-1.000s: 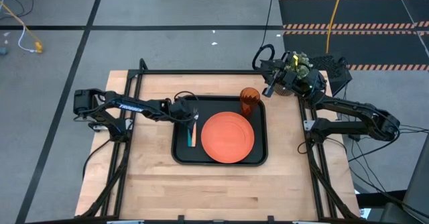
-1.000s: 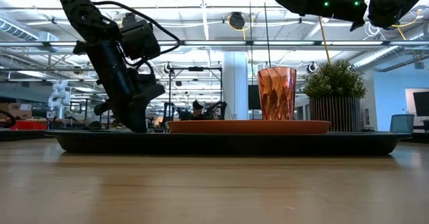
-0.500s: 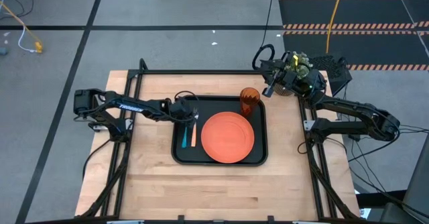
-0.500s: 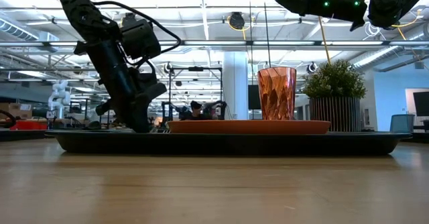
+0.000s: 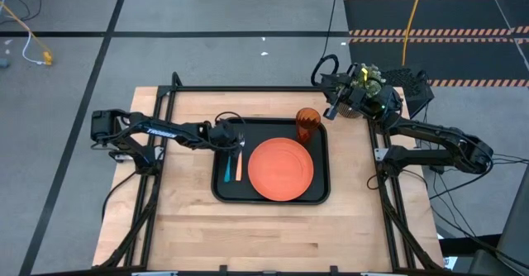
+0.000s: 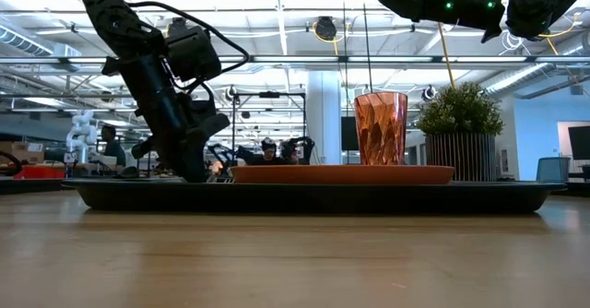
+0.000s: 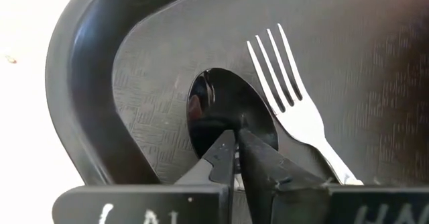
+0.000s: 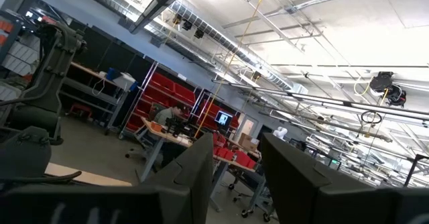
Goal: Pick and place plate/cup/fork/spoon on tray
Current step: Adjust the blue spoon on the black serving tray, then adjust the black serving tray
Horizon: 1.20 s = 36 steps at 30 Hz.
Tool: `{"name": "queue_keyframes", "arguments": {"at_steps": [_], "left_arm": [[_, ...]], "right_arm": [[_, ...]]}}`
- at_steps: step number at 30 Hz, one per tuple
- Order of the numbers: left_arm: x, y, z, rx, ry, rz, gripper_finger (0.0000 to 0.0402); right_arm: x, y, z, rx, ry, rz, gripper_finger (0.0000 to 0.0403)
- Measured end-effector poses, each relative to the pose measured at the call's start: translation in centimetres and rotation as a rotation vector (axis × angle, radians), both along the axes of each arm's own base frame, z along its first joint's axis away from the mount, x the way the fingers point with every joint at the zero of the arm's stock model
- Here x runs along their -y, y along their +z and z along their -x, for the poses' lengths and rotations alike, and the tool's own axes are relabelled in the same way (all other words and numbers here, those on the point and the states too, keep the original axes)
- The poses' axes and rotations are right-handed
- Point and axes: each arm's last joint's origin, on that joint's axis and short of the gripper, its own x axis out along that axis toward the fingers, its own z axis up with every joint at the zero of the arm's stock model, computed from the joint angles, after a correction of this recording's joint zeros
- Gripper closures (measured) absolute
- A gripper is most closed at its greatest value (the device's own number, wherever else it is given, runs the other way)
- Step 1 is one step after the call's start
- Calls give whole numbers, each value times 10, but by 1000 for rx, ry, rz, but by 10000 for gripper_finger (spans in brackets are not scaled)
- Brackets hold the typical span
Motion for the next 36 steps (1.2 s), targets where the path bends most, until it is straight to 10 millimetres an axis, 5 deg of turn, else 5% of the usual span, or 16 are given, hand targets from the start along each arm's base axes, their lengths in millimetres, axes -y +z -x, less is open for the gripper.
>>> {"name": "queue_keyframes", "arguments": {"at_steps": [17, 36], "left_arm": [[0, 4, 1, 16, 22, 4, 371], [9, 60, 7, 261, -20, -169, 371]], "right_arm": [[0, 0, 0, 0, 0, 0, 284], [0, 0, 0, 0, -1, -1, 284]]}}
